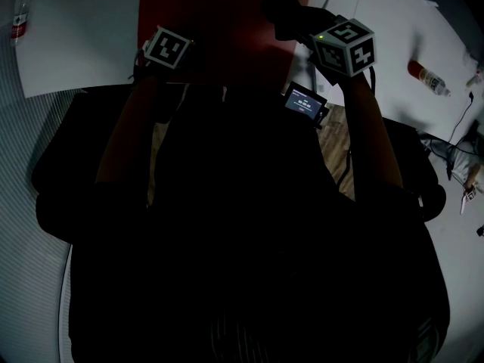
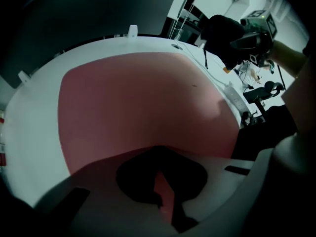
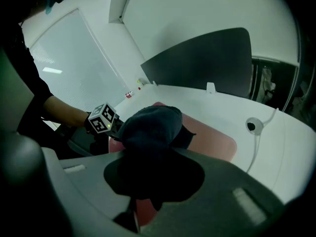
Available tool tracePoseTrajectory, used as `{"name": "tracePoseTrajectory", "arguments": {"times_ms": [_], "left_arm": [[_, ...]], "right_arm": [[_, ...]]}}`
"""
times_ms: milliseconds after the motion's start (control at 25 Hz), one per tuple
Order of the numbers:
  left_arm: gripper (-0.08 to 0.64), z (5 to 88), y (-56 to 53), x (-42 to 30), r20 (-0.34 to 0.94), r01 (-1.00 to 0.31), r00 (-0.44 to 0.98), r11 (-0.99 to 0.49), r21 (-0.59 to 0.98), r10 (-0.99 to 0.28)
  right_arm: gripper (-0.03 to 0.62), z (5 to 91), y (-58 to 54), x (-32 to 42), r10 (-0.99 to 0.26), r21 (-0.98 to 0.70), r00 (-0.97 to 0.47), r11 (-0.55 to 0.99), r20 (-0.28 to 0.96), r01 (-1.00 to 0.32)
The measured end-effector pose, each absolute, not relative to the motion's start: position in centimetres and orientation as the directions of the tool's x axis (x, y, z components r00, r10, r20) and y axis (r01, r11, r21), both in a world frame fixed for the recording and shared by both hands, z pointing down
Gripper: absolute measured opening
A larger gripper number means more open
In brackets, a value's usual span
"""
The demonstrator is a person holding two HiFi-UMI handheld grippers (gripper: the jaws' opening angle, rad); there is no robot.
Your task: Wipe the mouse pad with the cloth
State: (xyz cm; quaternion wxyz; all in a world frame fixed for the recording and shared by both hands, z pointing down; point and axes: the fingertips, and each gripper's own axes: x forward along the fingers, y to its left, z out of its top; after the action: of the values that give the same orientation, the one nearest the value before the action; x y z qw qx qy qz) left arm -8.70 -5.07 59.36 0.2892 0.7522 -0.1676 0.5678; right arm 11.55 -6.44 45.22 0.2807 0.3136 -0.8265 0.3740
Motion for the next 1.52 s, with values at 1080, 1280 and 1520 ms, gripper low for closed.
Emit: {"name": "tracePoseTrajectory", "arguments": {"times_ms": [1080,1280,1520], "left_arm": [[0.005,59.5,-4.4,-8.1,0.977,-0.501,0.207,-0.853,0.148,0.048],[0.005,59.3,-4.5,-8.1,0.979,-0.5,0.198,-0.854,0.145,0.051],[0.005,59.3,-4.5,-8.1,0.979,-0.488,0.195,-0.861,0.144,0.053]], "right_arm": [[0.071,56.0,-14.3,15.1,-0.161,-0.194,-0.432,0.72,0.887,-0.667],[0.071,57.6,-13.9,14.6,-0.154,-0.099,-0.367,0.805,0.917,-0.586],[0.071,57.5,-14.2,14.7,-0.179,-0.16,-0.423,0.743,0.888,-0.65]]}}
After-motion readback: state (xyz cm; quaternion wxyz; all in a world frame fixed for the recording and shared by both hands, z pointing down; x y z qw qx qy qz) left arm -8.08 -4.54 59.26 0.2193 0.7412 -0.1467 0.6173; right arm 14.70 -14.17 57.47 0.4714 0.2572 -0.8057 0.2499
